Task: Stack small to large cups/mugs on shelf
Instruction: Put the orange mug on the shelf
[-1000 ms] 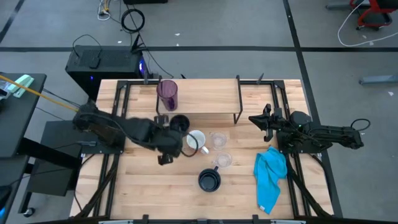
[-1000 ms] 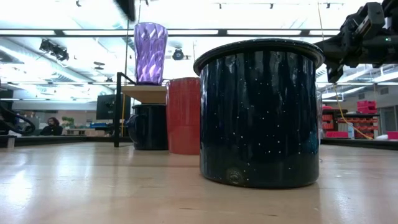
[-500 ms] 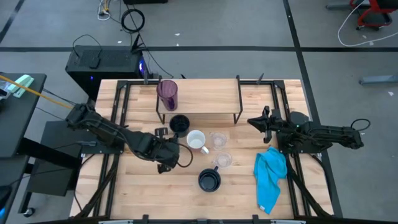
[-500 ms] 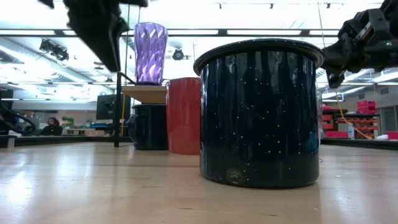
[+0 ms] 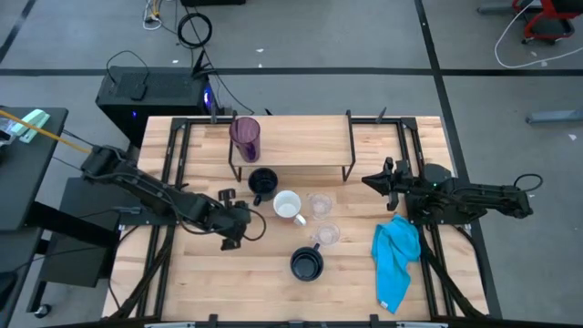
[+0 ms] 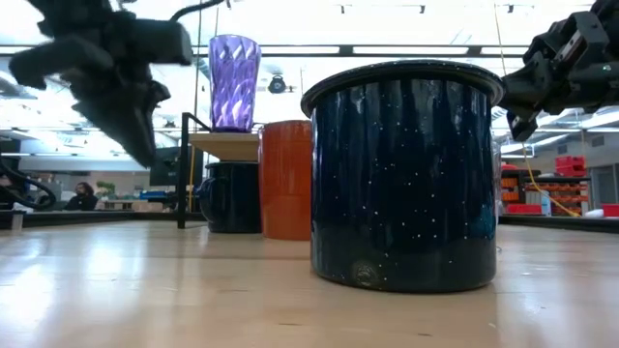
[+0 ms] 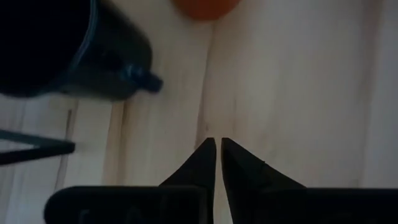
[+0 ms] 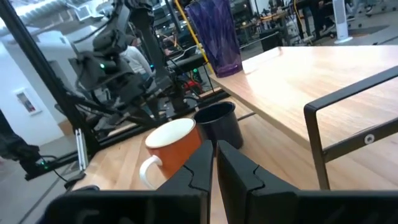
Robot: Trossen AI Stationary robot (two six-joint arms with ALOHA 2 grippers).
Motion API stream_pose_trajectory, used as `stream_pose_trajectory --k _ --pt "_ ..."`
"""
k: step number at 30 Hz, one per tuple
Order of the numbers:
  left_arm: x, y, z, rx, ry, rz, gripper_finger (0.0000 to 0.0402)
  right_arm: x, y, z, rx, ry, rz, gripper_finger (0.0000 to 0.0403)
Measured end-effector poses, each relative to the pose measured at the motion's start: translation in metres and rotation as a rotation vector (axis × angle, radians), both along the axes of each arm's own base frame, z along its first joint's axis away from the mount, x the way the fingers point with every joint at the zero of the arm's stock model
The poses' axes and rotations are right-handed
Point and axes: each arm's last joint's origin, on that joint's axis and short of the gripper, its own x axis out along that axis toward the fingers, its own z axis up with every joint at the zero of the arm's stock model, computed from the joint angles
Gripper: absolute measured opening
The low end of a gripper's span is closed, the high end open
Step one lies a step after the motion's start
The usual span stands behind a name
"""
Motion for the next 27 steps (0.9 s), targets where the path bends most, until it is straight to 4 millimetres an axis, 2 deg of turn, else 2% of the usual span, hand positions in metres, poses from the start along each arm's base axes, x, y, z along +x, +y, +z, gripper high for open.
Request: stream_pose_trajectory --k 5,10,18,23,27 --pt "-0.005 0.002 -0.018 -0.008 -0.042 0.013 0.0041 0.000 0.000 0.000 0.001 -0.004 0.000 0.0029" --pt "-0.003 0.002 -0.028 -0.042 -0.121 0.012 0.0040 0.000 0.000 0.005 0.041 -0.053 0.000 0.0029" --pt "0.003 0.002 -0.025 -0.056 -0.185 0.005 0.0019 0.000 0.001 0.007 0.062 -0.084 0.040 0.0029" --pt "0.012 -0.001 -0.019 -0.036 -0.271 -0.087 0.0010 0.001 0.000 0.012 0.004 -0.124 0.028 0.0029" --pt "0.020 -0.005 -0.004 -0.061 -0.300 -0.097 0.0017 -0.002 -0.003 0.024 0.010 -0.120 -0.030 0.0029"
